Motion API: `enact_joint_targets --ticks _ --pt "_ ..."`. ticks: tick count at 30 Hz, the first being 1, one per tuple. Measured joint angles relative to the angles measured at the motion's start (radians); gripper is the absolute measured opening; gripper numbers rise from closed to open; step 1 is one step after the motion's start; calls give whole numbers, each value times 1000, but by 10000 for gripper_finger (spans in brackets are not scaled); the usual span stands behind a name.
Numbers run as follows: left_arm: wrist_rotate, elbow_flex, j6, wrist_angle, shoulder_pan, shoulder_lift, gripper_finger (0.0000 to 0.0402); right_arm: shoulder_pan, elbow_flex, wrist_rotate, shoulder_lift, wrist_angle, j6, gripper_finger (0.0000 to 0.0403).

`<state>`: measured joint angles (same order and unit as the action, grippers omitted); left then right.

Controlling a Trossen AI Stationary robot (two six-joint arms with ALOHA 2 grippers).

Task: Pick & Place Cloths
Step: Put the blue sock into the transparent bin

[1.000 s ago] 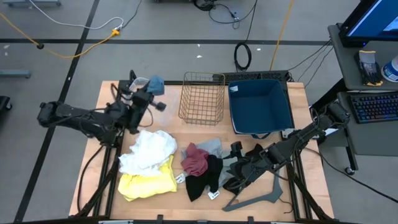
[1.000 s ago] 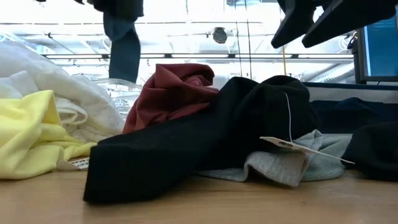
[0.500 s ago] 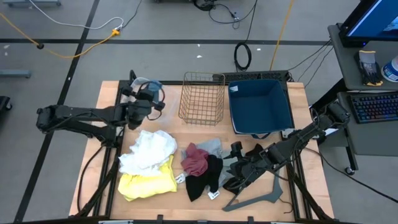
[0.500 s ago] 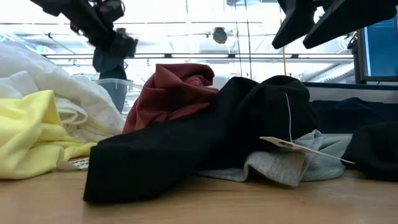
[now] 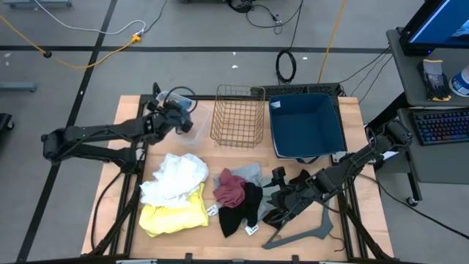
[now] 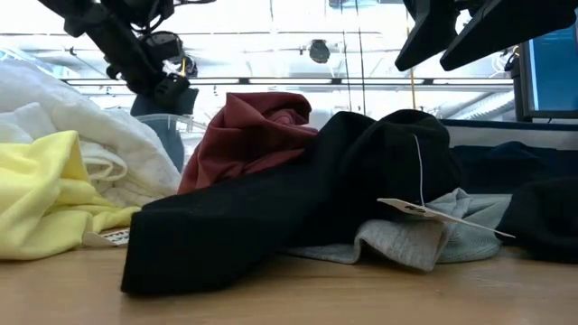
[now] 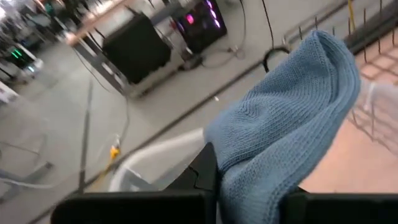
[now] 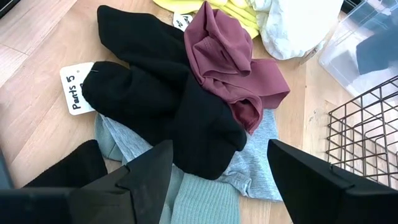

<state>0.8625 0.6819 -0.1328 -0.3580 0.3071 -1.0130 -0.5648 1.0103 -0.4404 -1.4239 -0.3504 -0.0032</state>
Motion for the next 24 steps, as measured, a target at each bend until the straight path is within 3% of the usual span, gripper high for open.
enact_joint_targets --ticks 17,24 --pt "-302 0 -141 -121 139 0 23 0 0 0 0 1 0 254" --pt "-395 0 -161 -125 175 0 82 0 0 8 0 1 0 255"
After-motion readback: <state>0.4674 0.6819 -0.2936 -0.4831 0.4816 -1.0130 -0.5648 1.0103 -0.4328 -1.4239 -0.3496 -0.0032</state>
